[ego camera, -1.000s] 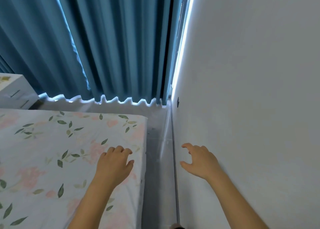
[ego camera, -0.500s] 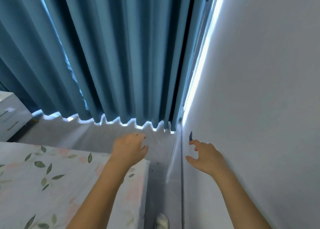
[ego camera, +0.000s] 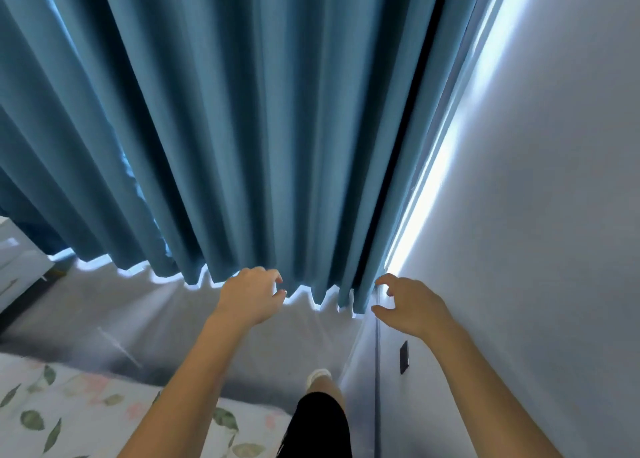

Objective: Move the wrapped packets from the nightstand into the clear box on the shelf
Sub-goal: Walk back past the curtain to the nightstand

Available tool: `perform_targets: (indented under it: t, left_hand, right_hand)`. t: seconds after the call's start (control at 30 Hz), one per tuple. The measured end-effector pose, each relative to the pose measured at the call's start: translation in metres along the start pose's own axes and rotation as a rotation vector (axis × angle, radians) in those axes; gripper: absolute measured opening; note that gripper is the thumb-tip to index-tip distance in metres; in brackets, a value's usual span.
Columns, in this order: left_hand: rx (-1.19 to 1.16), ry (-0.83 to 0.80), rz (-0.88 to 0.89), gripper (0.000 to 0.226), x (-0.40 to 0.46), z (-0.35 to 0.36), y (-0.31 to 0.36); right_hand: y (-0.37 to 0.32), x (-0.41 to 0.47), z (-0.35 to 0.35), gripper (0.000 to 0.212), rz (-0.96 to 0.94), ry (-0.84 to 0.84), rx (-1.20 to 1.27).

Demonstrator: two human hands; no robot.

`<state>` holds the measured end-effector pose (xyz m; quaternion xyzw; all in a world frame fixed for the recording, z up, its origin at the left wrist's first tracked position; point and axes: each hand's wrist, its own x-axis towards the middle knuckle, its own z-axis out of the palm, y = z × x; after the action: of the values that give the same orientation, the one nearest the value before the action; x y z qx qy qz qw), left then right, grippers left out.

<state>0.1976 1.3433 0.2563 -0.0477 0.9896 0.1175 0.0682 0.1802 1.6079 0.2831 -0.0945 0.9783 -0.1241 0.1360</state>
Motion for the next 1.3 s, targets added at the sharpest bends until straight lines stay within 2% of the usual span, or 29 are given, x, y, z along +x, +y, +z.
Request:
perform_targets:
  t: [0.23,0.4,0.53,0.73,1.0,1.13,1.3]
  left_hand:
    - [-0.125,0.004,-0.148,0.031,0.139,0.016,-0.055]
    - [-0.097,0.016,-0.315,0.027,0.230,-0.011,-0.128]
    - [-0.063,0.013,-0.437,0.031,0.268,-0.040,-0.194]
    - [-0.090,0.013,-0.622,0.037,0.287,-0.068,-0.291]
    - [-0.124,-0.007,-0.865,0.042,0.310,-0.074,-0.437]
    - [-0.131,0.057,-0.964,0.038,0.333,-0.095,-0.515]
    - [-0.202,0.100,-1.121,0.034,0.337,-0.129,-0.609]
  right_hand:
    - [-0.027,0.178,0.016,0.044,-0.034,-0.005,-0.054]
    - [-0.103,0.325,0.007,0.045,-0.137,-0.128,-0.140]
    - [-0.186,0.414,-0.003,0.046,-0.297,-0.148,-0.177]
    - [-0.316,0.502,0.008,0.046,-0.538,-0.186,-0.188]
    - [-0.506,0.597,0.062,0.047,-0.828,-0.251,-0.217]
    - [-0.611,0.645,0.085,0.043,-0.930,-0.273,-0.135]
    - [-0.748,0.679,0.115,0.042,-1.088,-0.340,-0.186]
